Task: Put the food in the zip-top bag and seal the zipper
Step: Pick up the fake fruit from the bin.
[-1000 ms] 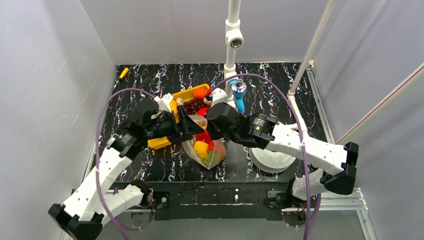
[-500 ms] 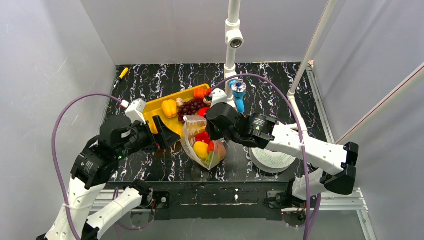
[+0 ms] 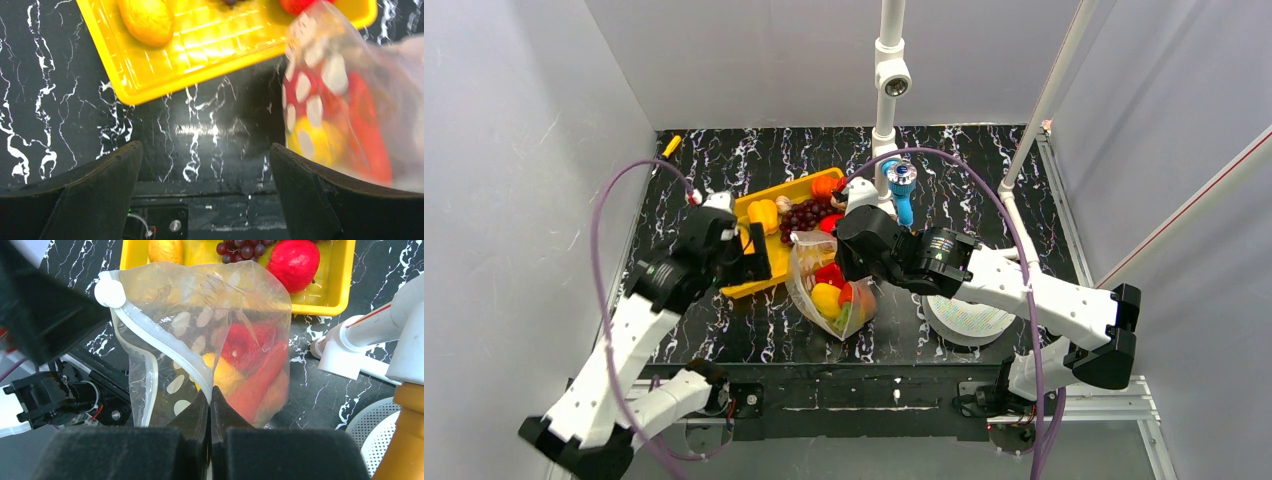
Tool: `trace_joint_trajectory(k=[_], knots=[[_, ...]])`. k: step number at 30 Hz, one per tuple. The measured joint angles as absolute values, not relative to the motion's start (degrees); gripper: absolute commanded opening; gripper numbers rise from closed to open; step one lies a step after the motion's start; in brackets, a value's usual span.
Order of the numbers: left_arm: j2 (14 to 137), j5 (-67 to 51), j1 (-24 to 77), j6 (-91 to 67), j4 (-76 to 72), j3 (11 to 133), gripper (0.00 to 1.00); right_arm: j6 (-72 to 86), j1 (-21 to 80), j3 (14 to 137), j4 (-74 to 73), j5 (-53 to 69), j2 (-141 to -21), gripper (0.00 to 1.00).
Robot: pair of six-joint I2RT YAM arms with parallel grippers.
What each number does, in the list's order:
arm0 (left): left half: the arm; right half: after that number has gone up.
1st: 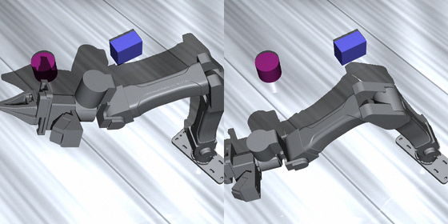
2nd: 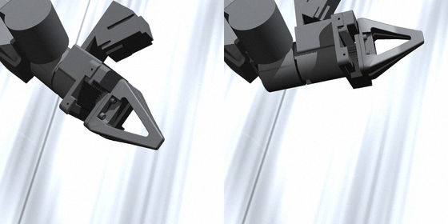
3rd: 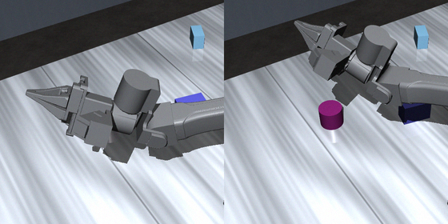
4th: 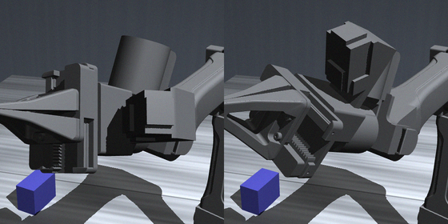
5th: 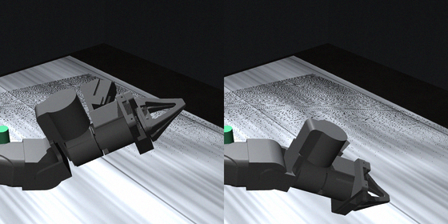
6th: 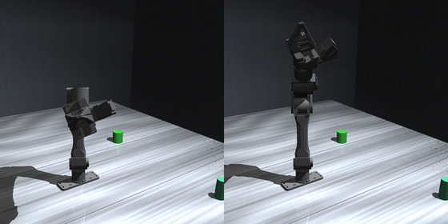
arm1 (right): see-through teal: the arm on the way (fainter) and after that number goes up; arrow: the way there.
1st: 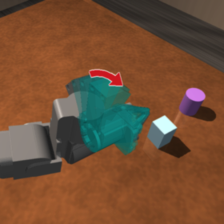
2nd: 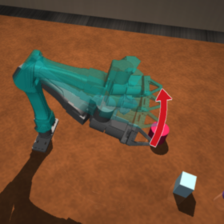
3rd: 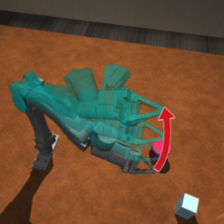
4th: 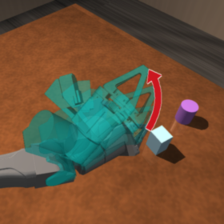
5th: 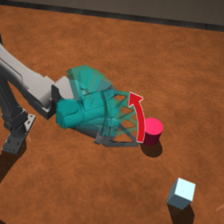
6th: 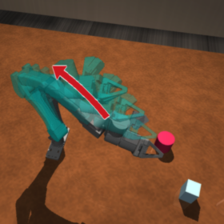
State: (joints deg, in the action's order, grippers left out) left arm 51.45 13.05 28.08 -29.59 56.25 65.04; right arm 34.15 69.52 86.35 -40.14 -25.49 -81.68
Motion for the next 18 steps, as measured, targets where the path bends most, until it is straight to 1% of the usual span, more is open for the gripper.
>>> trace_joint_trajectory(k=[2,6,8,13,18], knots=[[55.6,10.4,23.5,-28.4,53.4,64.8,0.98,34.2,69.5,86.3,-40.1,-25.5,-81.8,0.01],[62.0,0.4,8.6,-27.6,46.5,63.0,0.98,34.3,69.5,86.4,-40.3,-25.5,-81.8,0.01],[64.8,-2.7,4.5,-27.4,43.8,62.9,0.98,34.3,69.5,86.4,-40.4,-25.5,-81.8,0.01],[73.6,-6.9,2.7,-26.2,37.5,63.0,0.94,34.3,69.5,86.8,-40.8,-25.6,-82.0,0.01],[81.8,-7.4,2.4,-24.7,33.6,62.6,0.88,34.3,69.5,88.3,-41.9,-25.7,-83.0,0.01]])
